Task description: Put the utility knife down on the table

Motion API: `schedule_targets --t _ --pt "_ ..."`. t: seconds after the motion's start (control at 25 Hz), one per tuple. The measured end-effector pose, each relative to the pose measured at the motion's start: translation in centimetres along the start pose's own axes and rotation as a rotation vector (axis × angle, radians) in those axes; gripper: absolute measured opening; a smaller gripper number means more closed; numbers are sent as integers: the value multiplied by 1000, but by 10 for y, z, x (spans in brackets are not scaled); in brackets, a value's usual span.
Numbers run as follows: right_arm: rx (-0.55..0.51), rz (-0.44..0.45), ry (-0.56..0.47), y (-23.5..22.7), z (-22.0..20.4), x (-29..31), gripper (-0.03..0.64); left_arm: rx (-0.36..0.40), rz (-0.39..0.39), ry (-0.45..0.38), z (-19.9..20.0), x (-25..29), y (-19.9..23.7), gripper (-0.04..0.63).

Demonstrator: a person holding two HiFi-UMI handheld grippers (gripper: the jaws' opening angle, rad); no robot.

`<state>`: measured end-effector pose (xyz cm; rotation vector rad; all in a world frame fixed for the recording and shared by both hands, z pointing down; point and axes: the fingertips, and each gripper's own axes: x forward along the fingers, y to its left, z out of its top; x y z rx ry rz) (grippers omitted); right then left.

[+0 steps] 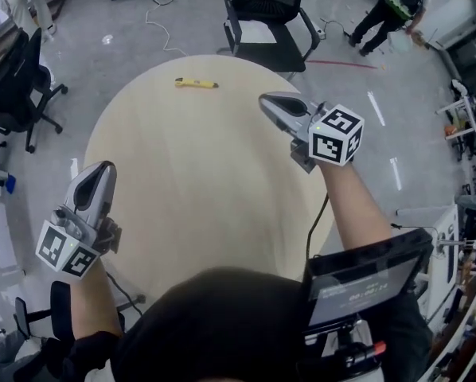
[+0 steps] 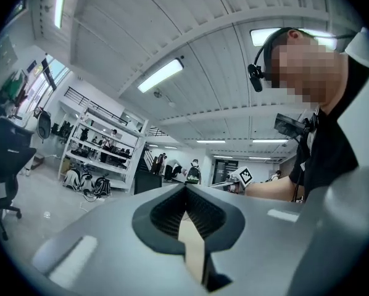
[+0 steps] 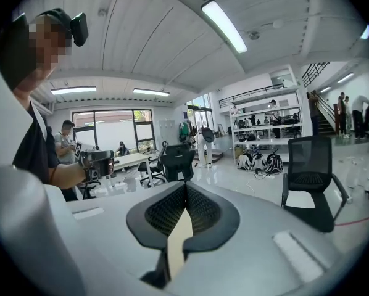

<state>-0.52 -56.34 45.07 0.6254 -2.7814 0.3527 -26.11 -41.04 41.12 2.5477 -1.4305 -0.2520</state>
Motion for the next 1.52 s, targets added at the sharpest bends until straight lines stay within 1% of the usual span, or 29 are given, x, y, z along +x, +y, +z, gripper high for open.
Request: schedule_targets --t 0.16,0.28,0.44,0.56,0.64,0.72,0.84,1.04,1.2,1.36,1.52 --pt "11 -51 -48 57 15 -49 14 22 -61 -8 24 -40 -42 -2" --pt "15 -76 -93 96 26 -83 14 38 -92 0 33 -65 -74 -2" --pt "33 -69 -141 148 31 -134 14 46 -86 -13 43 -96 -123 -2" --pt "35 -49 -179 173 24 -171 14 44 -54 -49 46 -109 -160 -2" --pt "43 -31 -196 178 14 -195 13 17 -37 -73 41 -109 -185 -2" --pt "57 -11 -212 177 7 -215 13 3 -41 -80 35 -104 -211 -2" --pt "68 13 -233 182 4 -235 12 21 -56 -73 32 -102 -238 -2" --pt "58 41 -279 194 9 -264 12 53 -56 -89 44 -107 -271 -2" --pt "41 61 -294 201 15 -268 12 77 -42 -82 48 -116 -281 -2" --pt "29 70 -297 205 14 -268 12 75 -11 -82 46 -128 -280 -2" --pt "28 75 -312 211 11 -266 12 86 -6 -83 49 -136 -280 -2"
